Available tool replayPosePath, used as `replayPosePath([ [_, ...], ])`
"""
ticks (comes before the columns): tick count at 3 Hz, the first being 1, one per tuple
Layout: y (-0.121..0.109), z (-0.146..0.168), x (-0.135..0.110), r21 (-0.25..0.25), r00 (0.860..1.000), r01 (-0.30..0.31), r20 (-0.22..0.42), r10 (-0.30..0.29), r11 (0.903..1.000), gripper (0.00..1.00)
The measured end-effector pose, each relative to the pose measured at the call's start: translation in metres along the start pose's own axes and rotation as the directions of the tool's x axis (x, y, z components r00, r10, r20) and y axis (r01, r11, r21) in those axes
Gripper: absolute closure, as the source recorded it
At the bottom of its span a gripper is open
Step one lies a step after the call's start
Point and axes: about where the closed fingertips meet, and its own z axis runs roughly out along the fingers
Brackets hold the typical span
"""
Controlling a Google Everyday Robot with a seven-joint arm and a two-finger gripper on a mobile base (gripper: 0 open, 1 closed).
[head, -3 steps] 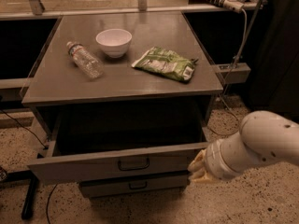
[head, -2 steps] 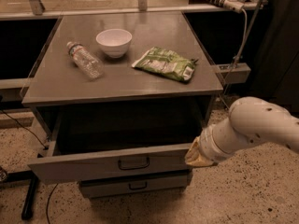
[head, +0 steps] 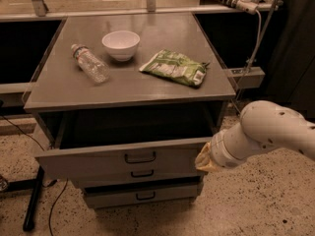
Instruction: Close top drawer
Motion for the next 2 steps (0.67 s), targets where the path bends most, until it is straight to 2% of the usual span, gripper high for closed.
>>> replayPosePath([
  [2,0.0000,0.0000,0.0000,0.000,1.000,0.000,0.000,0.000,1.0000,0.35],
])
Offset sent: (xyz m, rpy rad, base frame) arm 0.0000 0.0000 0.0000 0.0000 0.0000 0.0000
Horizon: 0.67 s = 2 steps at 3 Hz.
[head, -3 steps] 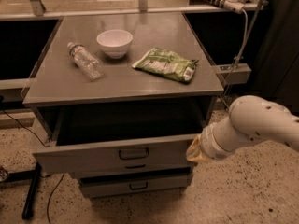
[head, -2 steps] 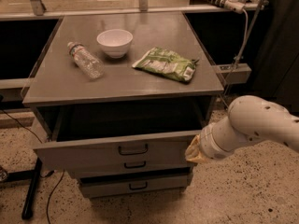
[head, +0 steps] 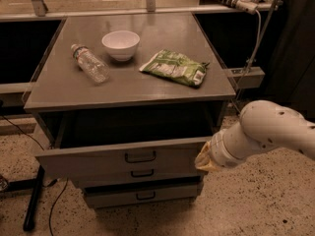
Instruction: Close top drawer
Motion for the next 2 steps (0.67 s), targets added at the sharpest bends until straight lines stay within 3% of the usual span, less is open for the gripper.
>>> replayPosePath([
  [1,0.0000,0.0000,0.0000,0.000,1.000,0.000,0.000,0.000,1.0000,0.12],
  [2,-0.0001,0.0000,0.0000,0.000,1.000,0.000,0.000,0.000,1.0000,0.00],
])
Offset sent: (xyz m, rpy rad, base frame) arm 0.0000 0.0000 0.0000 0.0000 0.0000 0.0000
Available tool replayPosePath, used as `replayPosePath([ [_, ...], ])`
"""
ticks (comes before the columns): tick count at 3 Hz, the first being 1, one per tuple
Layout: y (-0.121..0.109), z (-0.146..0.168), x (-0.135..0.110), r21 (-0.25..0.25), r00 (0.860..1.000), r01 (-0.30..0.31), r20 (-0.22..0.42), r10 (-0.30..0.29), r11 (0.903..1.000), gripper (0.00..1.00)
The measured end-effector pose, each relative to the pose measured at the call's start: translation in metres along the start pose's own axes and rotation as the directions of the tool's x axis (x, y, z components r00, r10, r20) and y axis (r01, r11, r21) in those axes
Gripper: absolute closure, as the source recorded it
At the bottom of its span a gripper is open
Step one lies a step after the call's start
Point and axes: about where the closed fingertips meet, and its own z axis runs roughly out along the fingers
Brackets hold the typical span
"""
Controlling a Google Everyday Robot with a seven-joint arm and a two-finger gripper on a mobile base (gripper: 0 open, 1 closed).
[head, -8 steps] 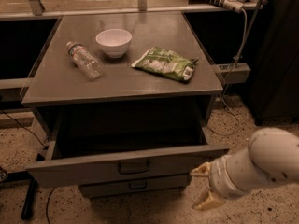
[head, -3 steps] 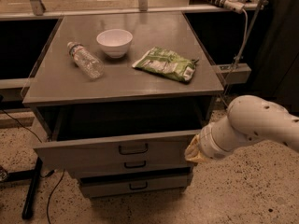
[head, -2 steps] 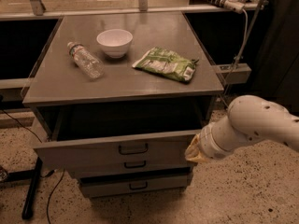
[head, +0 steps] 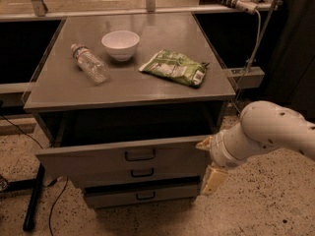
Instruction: Close top drawer
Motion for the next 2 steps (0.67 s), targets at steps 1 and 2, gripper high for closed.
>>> replayPosePath([
  [1,-0.0354,0.0182,-0.0179,0.017,0.999,0.022,0.028,-0.023,0.9996,0.00],
  [2,-0.0354,0.0182,-0.0179,0.017,0.999,0.022,0.028,-0.023,0.9996,0.00],
])
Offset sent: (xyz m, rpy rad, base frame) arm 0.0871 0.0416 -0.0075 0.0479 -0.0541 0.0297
